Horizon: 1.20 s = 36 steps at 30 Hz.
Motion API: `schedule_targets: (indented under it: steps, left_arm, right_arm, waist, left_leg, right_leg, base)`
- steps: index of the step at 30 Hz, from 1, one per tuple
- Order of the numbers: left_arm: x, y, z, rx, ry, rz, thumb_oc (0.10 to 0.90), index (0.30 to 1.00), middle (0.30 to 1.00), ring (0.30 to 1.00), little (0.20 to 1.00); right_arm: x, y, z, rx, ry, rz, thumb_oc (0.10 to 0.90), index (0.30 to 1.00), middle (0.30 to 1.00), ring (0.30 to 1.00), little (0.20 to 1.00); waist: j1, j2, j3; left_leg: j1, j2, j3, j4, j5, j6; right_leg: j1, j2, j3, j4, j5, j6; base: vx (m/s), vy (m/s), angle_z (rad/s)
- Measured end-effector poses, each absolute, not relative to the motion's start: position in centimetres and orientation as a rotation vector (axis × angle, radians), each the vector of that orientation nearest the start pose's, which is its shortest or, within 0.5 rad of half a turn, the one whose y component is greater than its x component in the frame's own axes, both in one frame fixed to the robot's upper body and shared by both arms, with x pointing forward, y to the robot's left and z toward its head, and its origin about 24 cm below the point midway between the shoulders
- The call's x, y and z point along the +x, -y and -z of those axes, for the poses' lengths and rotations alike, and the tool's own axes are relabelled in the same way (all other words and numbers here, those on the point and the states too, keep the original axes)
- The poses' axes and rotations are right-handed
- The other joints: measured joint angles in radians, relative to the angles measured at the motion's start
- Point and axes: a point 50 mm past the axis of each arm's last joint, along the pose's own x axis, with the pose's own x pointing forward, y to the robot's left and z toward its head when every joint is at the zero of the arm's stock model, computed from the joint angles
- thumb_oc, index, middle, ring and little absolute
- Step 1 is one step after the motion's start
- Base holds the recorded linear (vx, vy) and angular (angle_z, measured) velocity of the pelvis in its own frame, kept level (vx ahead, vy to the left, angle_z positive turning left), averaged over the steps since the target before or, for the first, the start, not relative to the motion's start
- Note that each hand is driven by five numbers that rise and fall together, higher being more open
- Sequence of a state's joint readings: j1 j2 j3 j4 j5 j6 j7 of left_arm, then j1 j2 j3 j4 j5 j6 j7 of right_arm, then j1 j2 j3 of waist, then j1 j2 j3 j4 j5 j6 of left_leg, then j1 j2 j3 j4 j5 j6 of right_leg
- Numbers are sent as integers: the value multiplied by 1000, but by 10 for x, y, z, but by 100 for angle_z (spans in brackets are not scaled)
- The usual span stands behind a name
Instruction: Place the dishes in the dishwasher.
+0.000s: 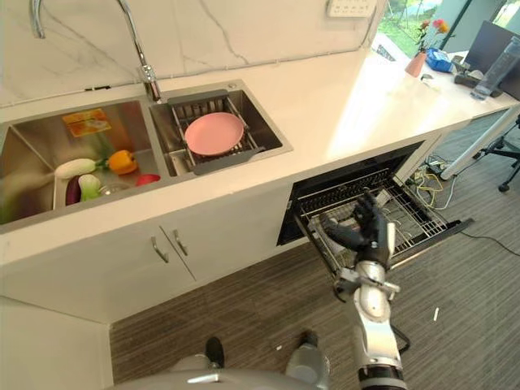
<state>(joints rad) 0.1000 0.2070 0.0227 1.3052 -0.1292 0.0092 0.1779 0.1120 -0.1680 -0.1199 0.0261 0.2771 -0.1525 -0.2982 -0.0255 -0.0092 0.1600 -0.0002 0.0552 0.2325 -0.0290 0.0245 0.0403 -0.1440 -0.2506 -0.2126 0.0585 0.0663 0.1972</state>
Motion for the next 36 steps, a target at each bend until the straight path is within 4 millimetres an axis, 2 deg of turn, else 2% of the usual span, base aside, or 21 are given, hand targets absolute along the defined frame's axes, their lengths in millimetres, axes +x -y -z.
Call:
schedule_targets:
  steps: [1, 2, 5, 6, 7, 10, 11, 15, 16, 22, 24, 26, 27, 28, 29, 30, 31, 32, 34, 36]
  left_arm:
    - [24, -241, 170, 177, -1401, -387, 800, 900, 900, 900, 900]
    - [22, -240, 170, 182, -1405, -375, 800, 900, 900, 900, 900]
    - [17, -243, 169, 204, -1398, -361, 800, 900, 900, 900, 900]
    - [14, -241, 169, 225, -1394, -333, 800, 900, 900, 900, 900]
    - [14, -240, 169, 228, -1388, -322, 800, 900, 900, 900, 900]
    - [14, -232, 170, 205, -1375, -303, 800, 900, 900, 900, 900]
    - [14, -230, 170, 196, -1378, -298, 800, 900, 900, 900, 900]
    - [13, -236, 169, 185, -1374, -327, 800, 900, 900, 900, 900]
    - [13, -237, 169, 177, -1375, -343, 800, 900, 900, 900, 900]
    - [6, -248, 167, 171, -1392, -396, 800, 900, 900, 900, 900]
    - [1, -248, 167, 171, -1406, -400, 800, 900, 900, 900, 900]
    - [-2, -250, 167, 175, -1414, -400, 800, 900, 900, 900, 900]
    - [-2, -251, 166, 175, -1420, -400, 800, 900, 900, 900, 900]
    - [1, -247, 168, 162, -1421, -385, 800, 900, 900, 900, 900]
    - [9, -241, 170, 141, -1417, -367, 800, 900, 900, 900, 900]
    - [12, -235, 172, 126, -1420, -354, 800, 900, 900, 900, 900]
    - [6, -236, 172, 127, -1439, -365, 800, 900, 900, 900, 900]
    - [1, -240, 171, 135, -1450, -381, 800, 900, 900, 900, 900]
    - [-7, -255, 167, 152, -1465, -452, 800, 900, 900, 900, 900]
    - [-11, -262, 165, 149, -1472, -490, 800, 900, 900, 900, 900]
  right_arm:
    - [217, 236, -40, 97, 70, 469, 800, 900, 900, 900, 900]
    - [214, 238, -42, 95, 90, 471, 800, 900, 900, 900, 900]
    - [214, 235, -41, 102, 88, 444, 800, 900, 900, 900, 900]
    - [215, 234, -42, 120, 95, 419, 800, 900, 900, 900, 900]
    - [216, 233, -43, 125, 98, 405, 800, 900, 900, 900, 900]
    - [218, 234, -46, 108, 99, 360, 800, 900, 900, 900, 900]
    - [219, 235, -48, 80, 97, 327, 800, 900, 900, 900, 900]
    - [225, 232, -54, 46, 115, 251, 800, 900, 900, 900, 900]
    - [227, 229, -56, 46, 123, 231, 800, 900, 900, 900, 900]
    - [232, 219, -58, 45, 130, 167, 800, 900, 900, 900, 900]
    - [236, 218, -59, 34, 133, 160, 800, 900, 900, 900, 900]
    - [245, 218, -60, -1, 132, 159, 800, 900, 900, 900, 900]
    - [248, 219, -60, -17, 132, 162, 800, 900, 900, 900, 900]
    - [254, 222, -62, -49, 136, 161, 800, 900, 900, 900, 900]
    - [259, 226, -68, -95, 146, 158, 800, 900, 900, 900, 900]
    - [262, 230, -74, -128, 161, 157, 800, 900, 900, 900, 900]
    - [261, 229, -72, -135, 151, 160, 800, 900, 900, 900, 900]
    - [261, 226, -70, -124, 146, 154, 800, 900, 900, 900, 900]
    - [260, 218, -74, -132, 167, 117, 800, 900, 900, 900, 900]
    - [259, 214, -84, -130, 212, 97, 800, 900, 900, 900, 900]
  waist:
    - [-11, -3, -4]
    - [-17, -6, -8]
    - [-15, -47, -40]
    - [-6, -53, -66]
    - [-4, -46, -73]
    - [5, -10, -92]
    - [9, 6, -99]
    - [26, 1, -102]
    - [30, -8, -98]
    - [65, -60, -105]
    - [85, -68, -104]
    - [82, -78, -98]
    - [91, -81, -91]
    - [97, -67, -73]
    - [99, -41, -43]
    - [97, -13, -14]
    - [86, 17, 2]
    - [80, 29, 9]
    - [80, 17, 11]
    - [82, 9, 12]
  left_leg:
    - [21, -11, 1, -36, 14, -5]
    - [42, -19, 0, -60, 37, -8]
    - [74, -48, -4, -69, 26, -31]
    - [88, -41, -6, -68, 19, -63]
    - [90, -31, -12, -68, 18, -75]
    - [89, 11, -27, -68, 15, -106]
    - [94, 33, -42, -68, 13, -117]
    - [104, 60, -68, -68, 6, -137]
    - [100, 63, -79, -69, 6, -138]
    - [89, 50, -109, -68, 8, -137]
    - [83, 42, -110, -66, 4, -134]
    - [81, 34, -111, -63, 3, -133]
    - [63, 18, -108, -37, -16, -114]
    - [41, 16, -107, 7, -33, -87]
    - [3, 16, -102, 85, -67, -55]
    - [-31, 22, -112, 154, -102, -45]
    - [-31, 20, -131, 175, -121, -42]
    - [-20, 19, -137, 166, -121, -37]
    - [-11, 13, -139, 129, -116, -30]
    - [-7, 4, -147, 100, -97, -22]
  right_leg:
    - [20, 10, 13, -35, 2, 3]
    - [40, 0, -14, -46, 2, 2]
    - [97, -22, -43, -68, 1, 1]
    - [127, -11, -71, -108, 72, -30]
    - [135, 0, -77, -116, 92, -47]
    - [171, 48, -100, -158, 87, -63]
    - [186, 70, -118, -158, 77, -78]
    - [212, 99, -146, -158, 58, -93]
    - [216, 99, -154, -158, 52, -91]
    - [219, 83, -188, -158, 45, -87]
    - [218, 76, -190, -157, 45, -86]
    - [218, 68, -189, -156, 48, -80]
    - [195, 51, -189, -118, 43, -72]
    - [154, 36, -175, -39, 37, -65]
    - [99, 14, -157, 71, 37, -64]
    - [50, -13, -143, 180, 40, -60]
    - [-11, -52, -134, 324, 81, -28]
    - [-48, -69, -131, 374, 82, 1]
    - [-66, -72, -135, 313, 34, 6]
    - [-46, -60, -145, 157, 26, 8]
  base:
    - [141, -47, 53]
    - [139, -51, 46]
    - [121, -55, 13]
    - [99, -62, 3]
    - [89, -67, 8]
    - [82, -61, 14]
    - [98, -66, 19]
    - [86, -60, 22]
    - [71, -31, 22]
    - [33, 14, 17]
    - [-24, 101, 4]
    - [-65, 198, 3]
    - [-19, 215, -2]
    - [25, 221, -10]
    - [79, 188, -5]
    - [158, 113, 15]
    - [221, 20, 28]
    - [232, -54, 25]
    - [225, -130, 19]
    - [200, -129, 18]
